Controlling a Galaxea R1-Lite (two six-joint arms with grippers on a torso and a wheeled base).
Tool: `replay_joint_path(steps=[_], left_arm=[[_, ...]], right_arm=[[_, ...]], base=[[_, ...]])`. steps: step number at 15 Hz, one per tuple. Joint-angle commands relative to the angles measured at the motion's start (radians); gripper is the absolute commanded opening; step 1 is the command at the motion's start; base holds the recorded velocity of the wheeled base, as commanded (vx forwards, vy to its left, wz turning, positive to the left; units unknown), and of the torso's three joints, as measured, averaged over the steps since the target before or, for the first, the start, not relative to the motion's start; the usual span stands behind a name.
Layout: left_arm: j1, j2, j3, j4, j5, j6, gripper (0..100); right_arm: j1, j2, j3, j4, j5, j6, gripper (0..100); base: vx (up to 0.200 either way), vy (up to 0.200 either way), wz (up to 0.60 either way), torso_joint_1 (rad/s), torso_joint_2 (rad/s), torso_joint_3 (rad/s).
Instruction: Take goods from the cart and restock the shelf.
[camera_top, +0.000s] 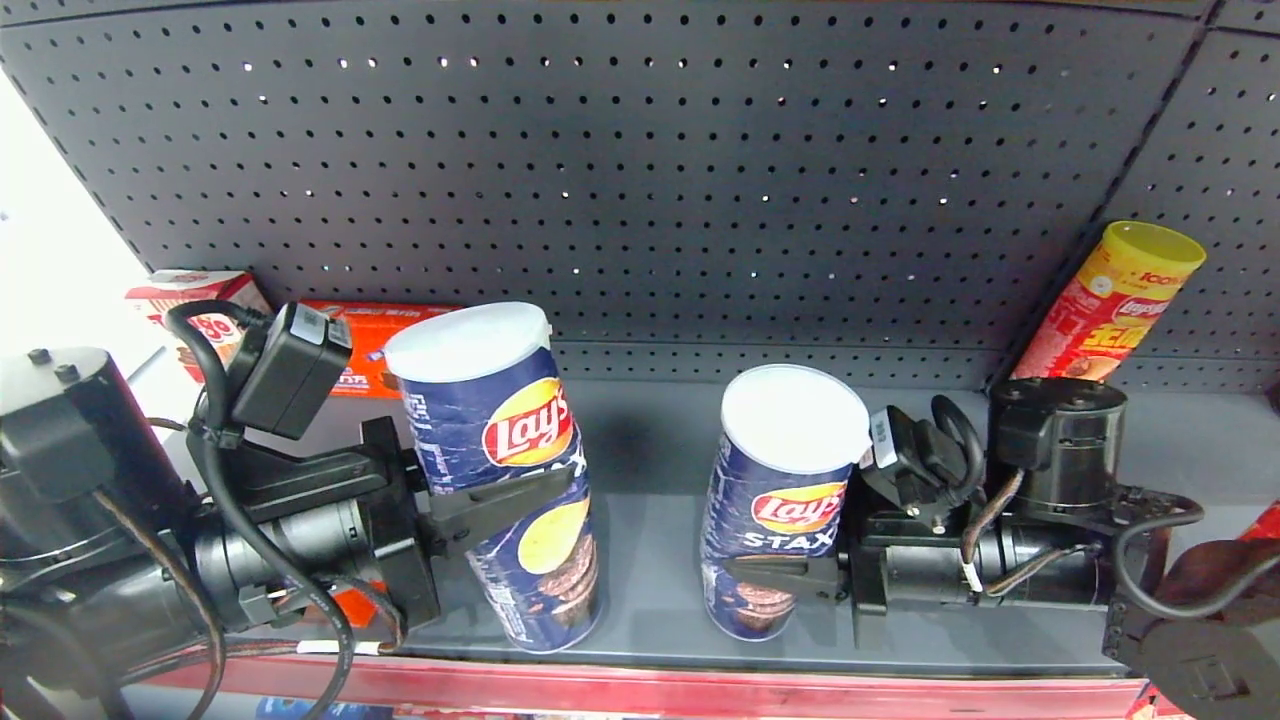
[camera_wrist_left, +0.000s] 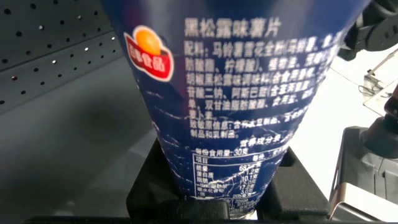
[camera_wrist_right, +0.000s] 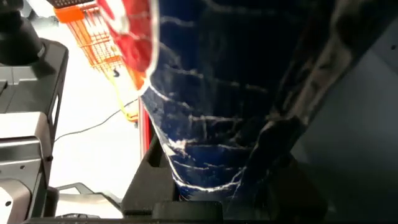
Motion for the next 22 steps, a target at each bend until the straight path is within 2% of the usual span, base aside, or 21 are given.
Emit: replay_joint_path(steps=[1, 5, 6, 13, 19, 22], left_arm=[[0.000, 0.001, 0.000, 0.000, 0.000, 0.000, 0], [0.000, 0.001, 0.000, 0.000, 0.000, 0.000, 0], [0.000, 0.001, 0.000, 0.000, 0.000, 0.000, 0], [0.000, 0.001, 0.000, 0.000, 0.000, 0.000, 0], [-0.001, -0.001, 0.002, 0.000, 0.000, 0.001, 0], [-0.001, -0.007, 0.002, 0.000, 0.000, 0.001, 0]], right_arm=[[-0.001, 0.032, -0.001, -0.006, 0.001, -0.001, 0], [-0.004, 0.058, -0.001, -0.035, -0.001, -0.004, 0], [-0.004, 0.058, -0.001, -0.035, -0.001, -0.004, 100], [-0.024, 0.001, 0.033, -0.041, -0.004, -0.006, 100], [-0.053, -0.161, 0.169, -0.037, -0.028, -0.003, 100], [-0.053, -0.235, 0.163, -0.028, -0.094, 0.002, 100]], base=[[0.000, 0.000, 0.00, 0.000, 0.00, 0.000], [0.000, 0.000, 0.00, 0.000, 0.00, 0.000], [0.000, 0.000, 0.00, 0.000, 0.00, 0.000], [0.000, 0.000, 0.00, 0.000, 0.00, 0.000], [0.000, 0.000, 0.00, 0.000, 0.00, 0.000], [0.000, 0.000, 0.00, 0.000, 0.00, 0.000]])
